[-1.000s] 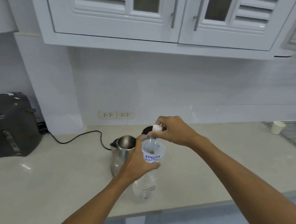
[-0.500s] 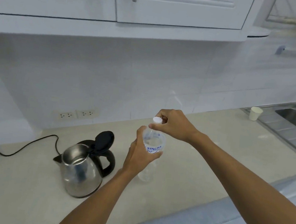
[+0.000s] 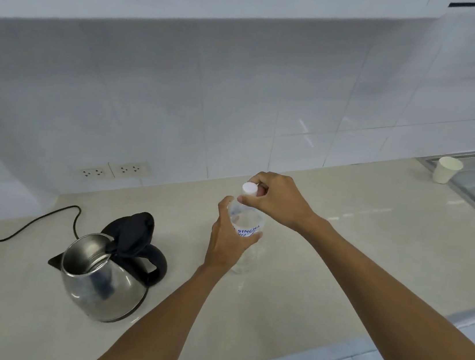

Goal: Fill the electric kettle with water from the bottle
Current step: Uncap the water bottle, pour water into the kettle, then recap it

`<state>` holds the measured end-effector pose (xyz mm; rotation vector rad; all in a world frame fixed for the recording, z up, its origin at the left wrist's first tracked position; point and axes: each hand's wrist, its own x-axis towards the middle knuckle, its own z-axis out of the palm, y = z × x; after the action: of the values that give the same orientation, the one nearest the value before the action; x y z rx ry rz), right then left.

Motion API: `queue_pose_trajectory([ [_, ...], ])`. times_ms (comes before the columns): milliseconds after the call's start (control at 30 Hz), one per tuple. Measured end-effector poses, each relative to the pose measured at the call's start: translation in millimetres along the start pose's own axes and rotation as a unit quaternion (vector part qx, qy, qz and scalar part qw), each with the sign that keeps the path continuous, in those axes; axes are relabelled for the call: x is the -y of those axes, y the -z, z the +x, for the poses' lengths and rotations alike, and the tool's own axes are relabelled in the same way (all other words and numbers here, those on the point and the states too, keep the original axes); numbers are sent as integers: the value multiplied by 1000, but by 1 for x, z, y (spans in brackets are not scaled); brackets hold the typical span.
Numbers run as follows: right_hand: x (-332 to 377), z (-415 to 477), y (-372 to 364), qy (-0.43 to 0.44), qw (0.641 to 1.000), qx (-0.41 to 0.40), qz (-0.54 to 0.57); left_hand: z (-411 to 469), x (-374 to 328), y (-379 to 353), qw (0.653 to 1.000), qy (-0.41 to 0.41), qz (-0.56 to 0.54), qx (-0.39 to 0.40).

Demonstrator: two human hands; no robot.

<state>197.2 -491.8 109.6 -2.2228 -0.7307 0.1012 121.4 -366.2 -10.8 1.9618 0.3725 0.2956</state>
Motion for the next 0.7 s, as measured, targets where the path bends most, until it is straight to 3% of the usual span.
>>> queue_pose_trajectory([
  [200, -13, -4, -18, -9, 999, -35, -2, 2, 7, -3, 1000, 6, -6, 0],
  [433, -5, -10, -24, -8, 997, -59, -47, 1, 2, 13, 998, 11, 21, 53],
  [700, 27, -36, -24, -59, 994, -62, -61, -26, -1, 56, 994, -32, 77, 75],
])
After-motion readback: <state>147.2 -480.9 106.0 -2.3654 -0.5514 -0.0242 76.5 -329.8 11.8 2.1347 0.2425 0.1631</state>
